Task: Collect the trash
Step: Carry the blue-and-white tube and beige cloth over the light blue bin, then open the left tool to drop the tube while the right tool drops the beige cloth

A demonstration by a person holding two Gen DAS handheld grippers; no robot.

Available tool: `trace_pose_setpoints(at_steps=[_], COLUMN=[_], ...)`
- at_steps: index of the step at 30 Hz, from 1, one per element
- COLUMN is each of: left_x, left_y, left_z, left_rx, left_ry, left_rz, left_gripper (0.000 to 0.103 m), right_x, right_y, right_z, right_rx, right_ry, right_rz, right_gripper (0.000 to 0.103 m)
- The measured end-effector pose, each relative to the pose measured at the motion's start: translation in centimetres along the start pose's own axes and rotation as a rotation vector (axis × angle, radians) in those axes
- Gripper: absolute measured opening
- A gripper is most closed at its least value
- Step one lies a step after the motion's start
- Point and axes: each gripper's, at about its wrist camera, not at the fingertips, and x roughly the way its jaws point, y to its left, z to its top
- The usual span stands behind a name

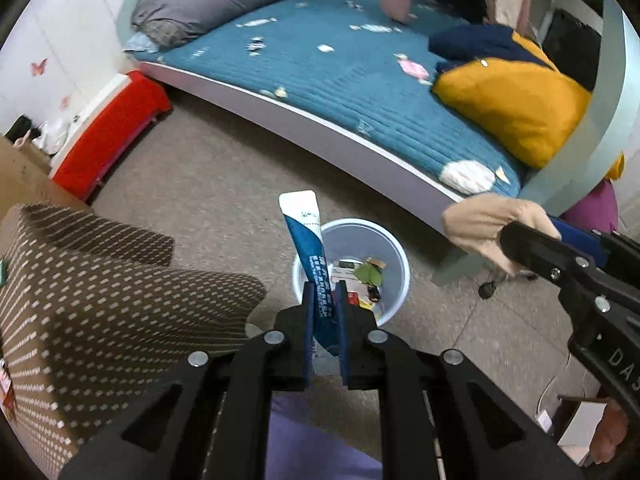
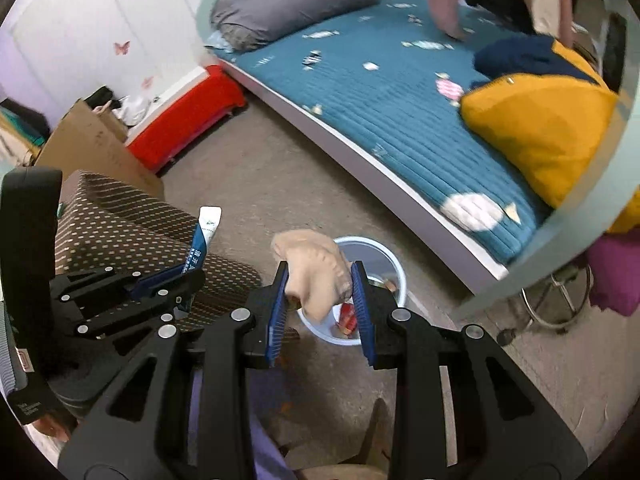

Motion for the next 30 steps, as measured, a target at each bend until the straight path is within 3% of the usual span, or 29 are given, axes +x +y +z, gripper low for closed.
trace_pose_setpoints(at_steps=[3, 5, 6, 11, 18, 19, 21, 23, 30], left_x=[0.8, 1.1, 1.1, 1.9, 1.9, 1.8, 1.5, 1.2, 0.9], left_y=[-1.4, -1.9, -2.1, -1.9, 2.0, 2.4, 3.4, 4.1, 5.2], left_z=[0.8, 1.2, 1.3, 1.4, 0.5, 0.4, 0.2, 0.0, -0.5], left_rx=[0.023, 0.023, 0.031, 0.034, -0.038, -0.044, -0.061, -0.078, -0.104], left_ry=[-0.031, -0.038, -0.052, -0.038, -0.017, -0.017, -0.02, -0.023, -0.016], left_rz=[-0.021, -0.019, -0.029, -0.013, 0.029, 0.038, 0.051, 0.056, 0.075], left_gripper=[0.015, 0.045, 0.047, 0.047, 0.047, 0.047, 0.047, 0.048, 0.048], right_x=[0.7, 1.1, 1.2, 2.2, 3.8, 3.9, 4.0, 3.9, 4.1], right_y=[-1.7, -2.7, -3.0, -3.5, -0.7, -0.1, 0.5, 1.1, 1.6], right_z=[-0.2, -0.4, -0.5, -0.3, 1.0, 1.4, 1.9, 2.2, 1.2], right_rx=[0.04, 0.069, 0.078, 0.096, 0.03, 0.017, 0.017, -0.006, -0.022], right_ry=[0.019, 0.029, 0.032, 0.05, 0.059, 0.052, 0.037, 0.012, 0.046], right_rz=[-0.021, -0.027, -0.029, -0.036, -0.025, -0.03, -0.041, -0.039, -0.025], right_gripper=[0.03, 0.03, 0.03, 0.03, 0.031, 0.037, 0.062, 0.062, 0.062])
